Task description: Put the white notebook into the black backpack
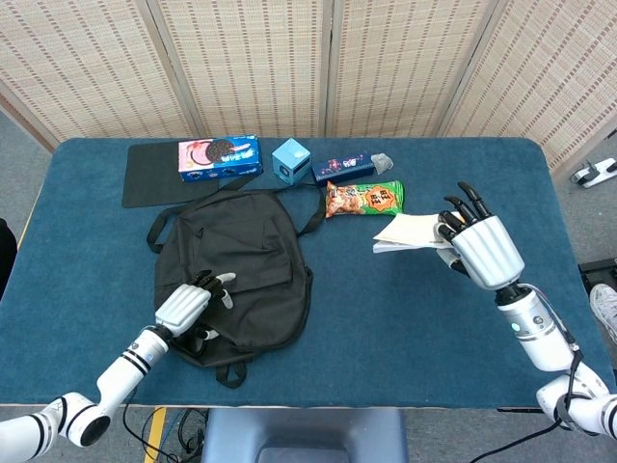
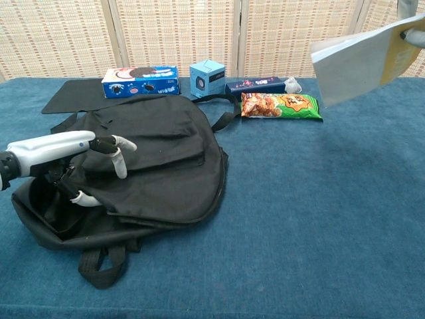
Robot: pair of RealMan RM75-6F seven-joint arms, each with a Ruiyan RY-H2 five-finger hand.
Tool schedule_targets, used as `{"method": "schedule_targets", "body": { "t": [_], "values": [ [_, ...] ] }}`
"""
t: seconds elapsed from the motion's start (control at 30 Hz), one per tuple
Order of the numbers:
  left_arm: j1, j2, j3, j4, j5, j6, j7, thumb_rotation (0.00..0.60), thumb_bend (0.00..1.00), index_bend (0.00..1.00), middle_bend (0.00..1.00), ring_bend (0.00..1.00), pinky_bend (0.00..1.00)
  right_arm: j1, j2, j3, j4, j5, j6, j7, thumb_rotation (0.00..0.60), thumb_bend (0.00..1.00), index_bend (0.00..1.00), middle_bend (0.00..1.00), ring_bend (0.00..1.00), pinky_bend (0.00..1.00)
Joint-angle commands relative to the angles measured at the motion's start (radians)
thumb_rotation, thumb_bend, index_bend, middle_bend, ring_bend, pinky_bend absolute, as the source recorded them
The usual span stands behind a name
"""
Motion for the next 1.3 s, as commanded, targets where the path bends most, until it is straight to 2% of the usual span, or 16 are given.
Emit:
{"method": "schedule_targets", "body": {
  "t": [0.03,0.2,0.3,0.57,0.73,0.97,1.3],
  "values": [
    [0.005,-0.008,-0.002,0.012,0.005,0.019,-0.023,0.600,0.25,0.54,0.13,0.17,0.02,-0.001,-0.004,0.000,0.004,0.001,-0.001,0.003,0.600,0.47,0.74,0.47,0.22,0.08],
    [0.013,-0.021,-0.009,0.031,0.011,0.056,-0.055,0.600,0.33,0.63,0.20,0.20,0.02,-0.002,-0.007,0.003,0.012,0.002,0.001,0.009,0.600,0.47,0.74,0.47,0.22,0.08],
    [0.019,-0.034,-0.017,0.044,0.009,0.077,-0.075,0.600,0.38,0.70,0.27,0.25,0.04,-0.004,-0.007,0.006,0.014,0.001,0.005,0.014,0.600,0.47,0.74,0.47,0.22,0.08],
    [0.020,-0.042,-0.052,0.064,-0.030,0.090,-0.121,0.600,0.47,0.78,0.35,0.29,0.05,-0.009,0.000,0.012,0.003,-0.015,0.036,0.031,0.600,0.47,0.74,0.47,0.22,0.08],
    [0.011,-0.023,-0.117,0.051,-0.106,0.081,-0.143,0.600,0.47,0.78,0.35,0.29,0.06,-0.012,0.015,0.010,-0.037,-0.069,0.092,0.043,0.600,0.47,0.74,0.47,0.23,0.08],
    [-0.014,0.001,-0.213,0.039,-0.267,0.033,-0.105,0.600,0.47,0.78,0.35,0.29,0.07,-0.007,0.030,0.005,-0.124,-0.166,0.168,0.065,0.600,0.47,0.74,0.47,0.23,0.08],
    [-0.077,0.028,-0.281,0.060,-0.459,-0.078,-0.005,0.600,0.47,0.78,0.35,0.29,0.07,0.042,0.009,0.009,-0.259,-0.285,0.186,0.075,0.600,0.47,0.74,0.47,0.24,0.08]
  ]
}}
